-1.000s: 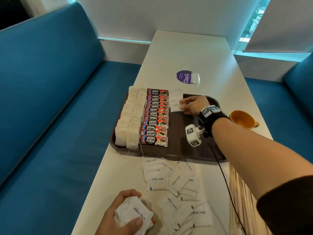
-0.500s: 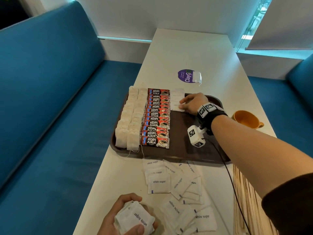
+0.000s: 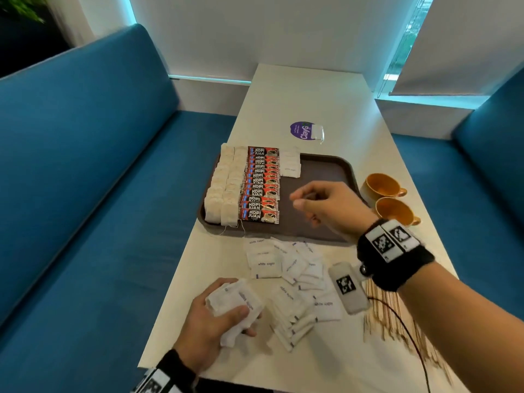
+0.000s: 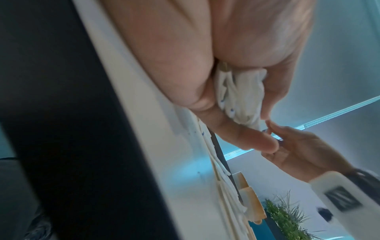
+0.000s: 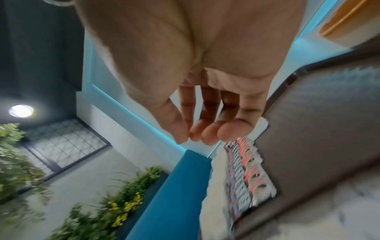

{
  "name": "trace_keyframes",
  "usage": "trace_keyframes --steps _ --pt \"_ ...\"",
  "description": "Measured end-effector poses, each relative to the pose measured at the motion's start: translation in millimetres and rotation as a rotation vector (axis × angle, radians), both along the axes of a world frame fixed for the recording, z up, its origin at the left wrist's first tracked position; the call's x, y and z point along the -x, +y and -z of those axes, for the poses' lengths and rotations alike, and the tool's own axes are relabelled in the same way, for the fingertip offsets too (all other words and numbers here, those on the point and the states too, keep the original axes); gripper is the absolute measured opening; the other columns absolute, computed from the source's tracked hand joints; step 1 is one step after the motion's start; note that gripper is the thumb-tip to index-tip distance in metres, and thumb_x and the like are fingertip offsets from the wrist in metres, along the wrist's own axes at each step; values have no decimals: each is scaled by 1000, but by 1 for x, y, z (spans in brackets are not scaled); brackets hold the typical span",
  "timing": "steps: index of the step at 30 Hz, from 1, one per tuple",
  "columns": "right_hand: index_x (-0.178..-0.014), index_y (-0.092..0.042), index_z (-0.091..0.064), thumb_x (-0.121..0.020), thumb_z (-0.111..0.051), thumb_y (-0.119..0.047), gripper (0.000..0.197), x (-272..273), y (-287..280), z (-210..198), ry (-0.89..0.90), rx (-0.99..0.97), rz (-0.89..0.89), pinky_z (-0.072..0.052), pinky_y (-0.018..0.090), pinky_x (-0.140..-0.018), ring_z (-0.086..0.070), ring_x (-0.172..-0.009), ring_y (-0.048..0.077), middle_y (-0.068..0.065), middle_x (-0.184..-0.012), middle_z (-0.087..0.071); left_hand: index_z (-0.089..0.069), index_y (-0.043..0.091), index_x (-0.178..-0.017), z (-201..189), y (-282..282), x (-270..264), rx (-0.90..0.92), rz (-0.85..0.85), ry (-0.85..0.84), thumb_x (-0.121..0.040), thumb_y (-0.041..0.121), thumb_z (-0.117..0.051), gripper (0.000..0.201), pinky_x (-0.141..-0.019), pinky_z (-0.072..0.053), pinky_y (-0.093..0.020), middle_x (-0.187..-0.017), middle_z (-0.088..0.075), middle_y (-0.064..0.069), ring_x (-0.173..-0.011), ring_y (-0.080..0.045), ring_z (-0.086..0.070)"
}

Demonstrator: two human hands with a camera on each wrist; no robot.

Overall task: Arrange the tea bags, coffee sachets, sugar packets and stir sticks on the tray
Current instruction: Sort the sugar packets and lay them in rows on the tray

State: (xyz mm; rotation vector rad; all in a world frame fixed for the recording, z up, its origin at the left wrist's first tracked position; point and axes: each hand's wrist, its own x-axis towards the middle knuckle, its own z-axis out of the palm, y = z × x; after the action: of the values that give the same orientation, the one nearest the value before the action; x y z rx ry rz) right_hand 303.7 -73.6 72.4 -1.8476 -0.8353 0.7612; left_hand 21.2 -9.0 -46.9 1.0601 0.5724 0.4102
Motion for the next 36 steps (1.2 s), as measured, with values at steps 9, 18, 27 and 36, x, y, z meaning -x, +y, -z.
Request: trace_keyframes --steps 9,18,27,36 --pt "-98 -11 -76 -88 -77 -10 10 109 -51 48 206 -5 -22 -57 33 -65 -63 -66 15 4 -79 -68 -63 6 -119 4 -2 1 33 -27 -14 -71 15 -86 54 -44 -55 -33 -108 -65 -37 -86 -49 -68" --pt "-90 -15 -78 -89 -77 -10 5 149 -67 75 198 -43 17 -57 29 -60 -64 -63 15 8 -77 -74 -65 10 -112 -1 -6 1 49 -41 -35 -61 18 -93 59 -47 -56 -31 -99 -71 -21 -76 -34 -71" --pt "-87 -26 -79 -79 -84 -5 23 142 -58 77 -195 -243 153 -52 19 -67 -62 -72 8 -5 -85 -68 -59 8 -125 -2 -1 -1 249 18 4 -89 63 -56 66 -47 -55 -33 -101 -70 -24 -90 -43 -69" --pt "-93 -26 -82 -84 -60 9 43 150 -60 79 -382 27 -123 -41 10 -70 -51 -80 5 -1 -92 -50 -53 4 -131 4 1 1 194 46 -109 -76 2 -74 58 -57 -60 -36 -115 -65 -24 -93 -36 -68"
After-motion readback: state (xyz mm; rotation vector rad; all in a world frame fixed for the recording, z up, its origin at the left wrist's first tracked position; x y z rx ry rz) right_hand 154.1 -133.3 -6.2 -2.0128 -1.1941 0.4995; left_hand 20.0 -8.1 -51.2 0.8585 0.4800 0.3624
